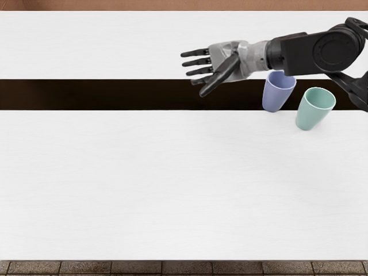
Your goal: Pick up cup and place in cup with right hand
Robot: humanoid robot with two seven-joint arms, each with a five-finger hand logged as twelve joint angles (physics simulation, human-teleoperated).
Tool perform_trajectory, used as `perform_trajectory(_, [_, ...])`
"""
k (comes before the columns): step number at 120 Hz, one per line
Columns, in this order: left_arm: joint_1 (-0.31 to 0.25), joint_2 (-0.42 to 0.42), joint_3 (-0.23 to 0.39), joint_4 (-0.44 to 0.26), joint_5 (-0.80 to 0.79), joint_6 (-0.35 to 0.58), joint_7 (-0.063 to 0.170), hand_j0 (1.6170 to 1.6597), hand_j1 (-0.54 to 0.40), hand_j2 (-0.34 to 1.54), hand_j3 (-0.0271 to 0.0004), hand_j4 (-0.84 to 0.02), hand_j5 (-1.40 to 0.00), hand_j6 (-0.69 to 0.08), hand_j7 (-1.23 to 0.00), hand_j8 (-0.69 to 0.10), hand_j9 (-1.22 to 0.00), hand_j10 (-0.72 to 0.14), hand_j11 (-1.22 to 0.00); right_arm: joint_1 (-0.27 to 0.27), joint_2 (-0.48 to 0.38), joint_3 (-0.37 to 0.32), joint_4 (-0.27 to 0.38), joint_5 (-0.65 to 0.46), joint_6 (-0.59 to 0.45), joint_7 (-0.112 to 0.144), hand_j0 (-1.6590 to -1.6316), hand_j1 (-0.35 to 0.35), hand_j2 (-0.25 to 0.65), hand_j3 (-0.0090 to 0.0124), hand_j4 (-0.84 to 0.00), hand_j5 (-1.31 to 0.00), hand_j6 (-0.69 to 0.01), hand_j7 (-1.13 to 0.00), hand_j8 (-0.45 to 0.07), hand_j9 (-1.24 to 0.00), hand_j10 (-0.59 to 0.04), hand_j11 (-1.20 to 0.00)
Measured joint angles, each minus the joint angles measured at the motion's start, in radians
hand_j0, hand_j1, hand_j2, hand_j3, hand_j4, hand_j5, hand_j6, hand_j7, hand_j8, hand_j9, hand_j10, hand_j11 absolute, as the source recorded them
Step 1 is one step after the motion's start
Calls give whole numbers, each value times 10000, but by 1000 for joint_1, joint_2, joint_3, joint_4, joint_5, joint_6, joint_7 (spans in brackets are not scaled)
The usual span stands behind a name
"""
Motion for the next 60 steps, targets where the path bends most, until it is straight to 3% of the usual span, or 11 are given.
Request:
perform_trajectory(22, [0,0,0,0,0,0,0,16581,3357,24,0,-121,-148,-123,-148,-123,-147,-120,-147,0,2,7,-14,-31,-5,0,-16581,-3489,-5,0,-1,1,5,0,4,-1,3,1])
perform_trajectory(43, [0,0,0,0,0,0,0,16581,3357,24,0,-120,-148,-123,-148,-122,-147,-120,-147,40,-24,24,-39,-416,18,9,-16581,-3490,-3,0,-2,0,1,0,1,0,1,1])
perform_trajectory(60, [0,0,0,0,0,0,0,16581,3357,24,0,-120,-148,-123,-148,-122,-147,-120,-147,66,-47,13,-43,-612,10,31,-16581,-3491,-1,0,-7,-1,-8,0,-5,0,-3,0])
